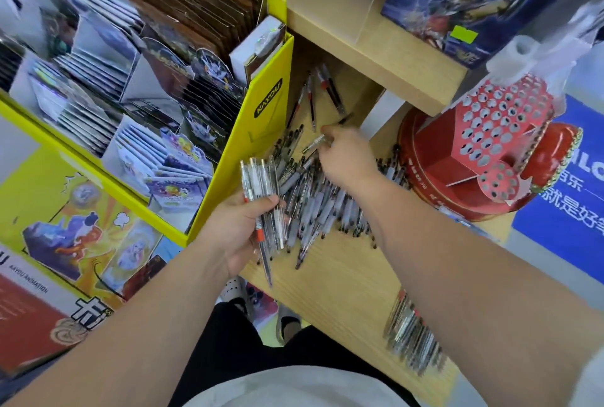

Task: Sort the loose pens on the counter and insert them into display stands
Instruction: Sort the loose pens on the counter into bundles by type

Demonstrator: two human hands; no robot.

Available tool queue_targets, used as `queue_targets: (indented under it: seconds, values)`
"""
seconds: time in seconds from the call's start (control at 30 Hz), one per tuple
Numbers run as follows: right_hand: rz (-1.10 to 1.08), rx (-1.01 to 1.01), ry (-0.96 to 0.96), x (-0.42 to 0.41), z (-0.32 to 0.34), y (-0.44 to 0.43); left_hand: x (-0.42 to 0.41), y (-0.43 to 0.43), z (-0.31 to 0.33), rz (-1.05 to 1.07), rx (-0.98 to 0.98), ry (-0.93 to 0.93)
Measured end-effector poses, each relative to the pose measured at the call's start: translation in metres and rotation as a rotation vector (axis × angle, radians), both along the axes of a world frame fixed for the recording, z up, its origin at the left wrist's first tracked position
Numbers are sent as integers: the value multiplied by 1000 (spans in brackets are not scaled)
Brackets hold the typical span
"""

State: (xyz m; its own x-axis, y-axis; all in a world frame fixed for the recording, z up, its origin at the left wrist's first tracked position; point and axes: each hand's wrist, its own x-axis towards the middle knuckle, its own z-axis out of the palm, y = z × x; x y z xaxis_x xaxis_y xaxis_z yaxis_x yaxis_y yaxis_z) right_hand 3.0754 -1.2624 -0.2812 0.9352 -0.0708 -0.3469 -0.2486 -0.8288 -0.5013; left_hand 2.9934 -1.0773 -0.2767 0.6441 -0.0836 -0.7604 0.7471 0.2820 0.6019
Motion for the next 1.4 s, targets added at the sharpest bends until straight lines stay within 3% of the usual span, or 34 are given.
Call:
queue_targets:
  seconds: [0.17, 0.27, 0.37, 0.77, 0.93, 1.07, 1.13, 1.23, 1.3, 1.4]
  values:
    - [157, -360, 38, 26, -31, 4, 1, 6, -9, 2, 41, 29]
    - [175, -470, 125, 31, -39, 6, 1, 7, -9, -18, 71, 38]
    - [150, -497, 80, 33, -45, 10, 3, 12, -10, -50, 98, 50]
    - [-161, -161, -23, 44, -60, 30, -8, 25, -11, -94, 130, 52]
    - [-288, 29, -264, 28, -49, 26, -9, 21, -7, -67, 53, 64]
    - [-314, 331, -404, 3, -21, 23, -10, 12, 0, -41, -2, 65]
    - [-330, 455, -362, -14, -3, 22, -9, 7, 5, -41, -25, 51]
    - [-350, 618, -155, -44, 20, 17, -8, 1, 11, -25, -49, 34]
    - [-330, 685, 16, -64, 28, 14, -8, -3, 15, 1, -67, 24]
    - [-271, 744, 127, -92, 30, 14, -8, -10, 17, 34, -104, 21]
